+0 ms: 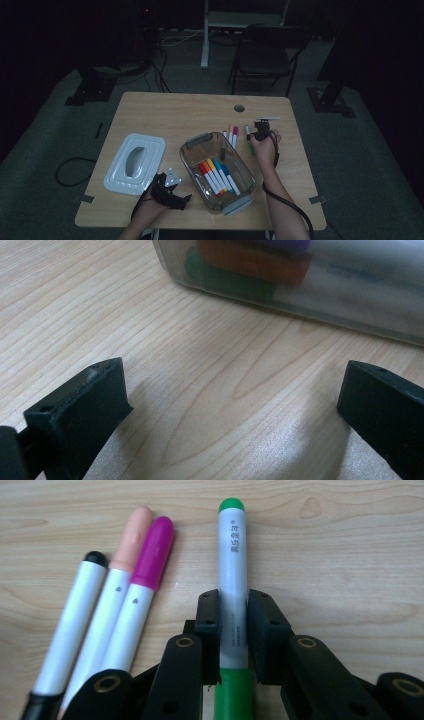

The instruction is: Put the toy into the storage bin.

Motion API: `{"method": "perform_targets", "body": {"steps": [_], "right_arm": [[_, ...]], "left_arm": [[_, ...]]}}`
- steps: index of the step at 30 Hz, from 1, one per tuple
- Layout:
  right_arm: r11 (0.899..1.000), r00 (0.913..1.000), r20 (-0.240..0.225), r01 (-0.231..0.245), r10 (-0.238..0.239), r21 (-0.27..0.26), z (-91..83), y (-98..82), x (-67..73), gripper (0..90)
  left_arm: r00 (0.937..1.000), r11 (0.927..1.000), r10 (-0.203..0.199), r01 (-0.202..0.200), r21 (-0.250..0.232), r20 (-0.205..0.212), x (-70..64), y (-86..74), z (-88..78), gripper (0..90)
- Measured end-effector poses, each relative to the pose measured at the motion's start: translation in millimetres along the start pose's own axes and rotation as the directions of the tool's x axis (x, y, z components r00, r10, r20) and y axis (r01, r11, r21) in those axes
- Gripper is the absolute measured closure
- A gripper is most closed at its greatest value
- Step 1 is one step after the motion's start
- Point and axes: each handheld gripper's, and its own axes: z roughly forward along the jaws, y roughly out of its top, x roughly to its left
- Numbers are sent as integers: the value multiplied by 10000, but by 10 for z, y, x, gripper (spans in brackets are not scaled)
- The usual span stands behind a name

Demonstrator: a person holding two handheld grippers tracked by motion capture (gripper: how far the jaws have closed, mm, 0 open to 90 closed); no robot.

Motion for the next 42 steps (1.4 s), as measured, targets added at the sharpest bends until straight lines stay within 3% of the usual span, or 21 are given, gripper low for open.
{"method": "perform_targets", "body": {"steps": [3, 5, 9, 20, 21, 23, 26, 27, 28, 29, 36, 38, 39, 42], "right_arm": [[9999, 9998, -173, 137, -139, -80, -169, -7, 2, 765], [9999, 9998, -173, 137, -139, -80, -169, -7, 2, 765], [9994, 9981, -531, 310, -317, -139, -405, -47, 46, 765], [9940, 9845, -1512, 785, -893, -758, -987, -157, 231, 765], [9914, 9786, -1768, 898, -1056, -953, -1112, -176, 283, 765], [9899, 9760, -1855, 962, -1144, -1042, -1178, -187, 315, 765], [9844, 9638, -2243, 1166, -1442, -1316, -1365, -226, 415, 765], [9817, 9589, -2352, 1282, -1589, -1406, -1419, -241, 452, 765], [9774, 9484, -2580, 1492, -1843, -1497, -1524, -274, 537, 765], [9774, 9484, -2580, 1492, -1843, -1497, -1524, -274, 537, 765], [9595, 9119, -3118, 2212, -2670, -1748, -1759, -381, 848, 765], [9572, 8998, -3353, 2331, -2792, -1714, -1779, -415, 929, 765], [9530, 8898, -3472, 2511, -2962, -1695, -1788, -450, 1008, 765], [9514, 8864, -3499, 2611, -3032, -1631, -1784, -468, 1050, 765]], "left_arm": [[10000, 10000, -6, 6, -12, -4, -1, 0, 1, 5], [10000, 10000, -8, 8, -13, -5, -1, 0, 1, 5], [10000, 10000, -4, 4, -2, -1, 0, 0, 0, 5], [10000, 10000, -3, 3, -9, 0, 0, 0, 1, 5], [10000, 10000, -1, 1, -8, -2, 0, 0, 1, 5], [10000, 10000, 13, -13, 0, -8, 1, 0, 0, 5], [10000, 10000, 17, -17, -5, -12, 1, 0, 1, 5], [10000, 10000, 2, -2, 2, 1, 0, 0, 0, 5], [10000, 10000, 0, 0, 2, 2, 0, 0, 0, 5], [10000, 10000, 0, 0, 4, 3, 0, 0, 0, 5], [10000, 10000, 0, 0, 19, 13, 0, 1, -1, 5], [10000, 10000, 2, -2, 21, 14, 0, 1, -1, 5], [10000, 10000, 1, -1, 20, 13, 0, 1, -1, 5], [10000, 10000, 0, 0, 20, 13, 0, 1, -1, 5]]}}
